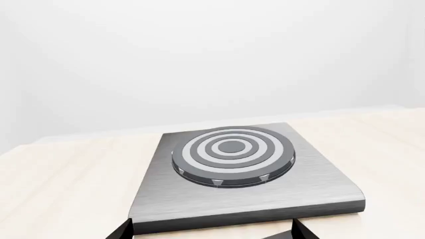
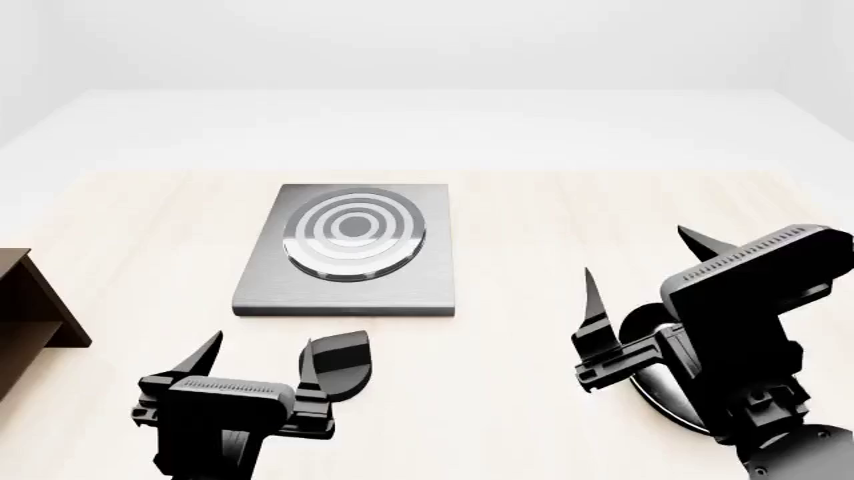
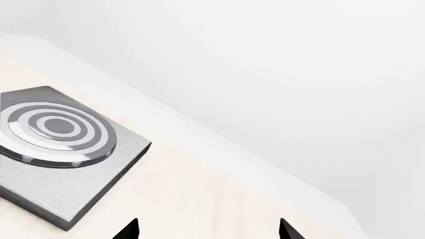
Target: Turn on the stove and put the frying pan on it.
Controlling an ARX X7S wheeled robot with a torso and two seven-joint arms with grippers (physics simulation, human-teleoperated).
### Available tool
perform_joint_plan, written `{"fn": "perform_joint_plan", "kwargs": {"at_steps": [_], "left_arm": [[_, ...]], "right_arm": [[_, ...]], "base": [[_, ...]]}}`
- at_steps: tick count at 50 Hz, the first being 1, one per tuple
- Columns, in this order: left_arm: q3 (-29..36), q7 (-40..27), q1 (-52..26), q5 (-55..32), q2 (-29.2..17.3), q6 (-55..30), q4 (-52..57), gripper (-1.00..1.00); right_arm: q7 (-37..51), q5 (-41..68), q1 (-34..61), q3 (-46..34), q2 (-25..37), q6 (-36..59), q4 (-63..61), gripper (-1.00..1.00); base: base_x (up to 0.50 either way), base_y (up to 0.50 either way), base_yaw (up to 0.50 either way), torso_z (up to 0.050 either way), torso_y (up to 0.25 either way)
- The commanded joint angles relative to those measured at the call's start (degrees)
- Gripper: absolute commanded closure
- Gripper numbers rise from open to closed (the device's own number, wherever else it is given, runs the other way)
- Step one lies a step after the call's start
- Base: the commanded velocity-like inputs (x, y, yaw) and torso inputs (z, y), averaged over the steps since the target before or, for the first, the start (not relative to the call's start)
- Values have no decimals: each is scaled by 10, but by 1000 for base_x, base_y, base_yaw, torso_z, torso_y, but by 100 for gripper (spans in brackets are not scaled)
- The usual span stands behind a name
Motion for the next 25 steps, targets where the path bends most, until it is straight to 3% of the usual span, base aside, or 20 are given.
{"fn": "perform_joint_plan", "kwargs": {"at_steps": [1, 10, 14, 20, 25], "left_arm": [[1, 0, 5, -1, -5, 9, -2, -100], [4, 1, 6, 0, -6, 19, -11, -100], [4, -1, 6, 0, -7, 20, -12, -100], [4, -2, 6, -1, -8, 21, -12, -100], [6, -3, 5, 0, -8, 24, -16, -100]], "right_arm": [[-16, 36, 131, -28, 78, 150, -45, -100], [-64, 50, 215, -121, 159, 180, -15, -100], [-92, 75, 252, -114, 165, 226, 24, -100], [-110, 51, 246, -195, 210, 196, 88, -100], [-136, 51, 268, -217, 225, 190, 119, -100]], "base": [[0, 0, 0, 0, 0], [0, 0, 0, 0, 0], [0, 0, 0, 0, 0], [0, 0, 0, 0, 0], [0, 0, 0, 0, 0]]}}
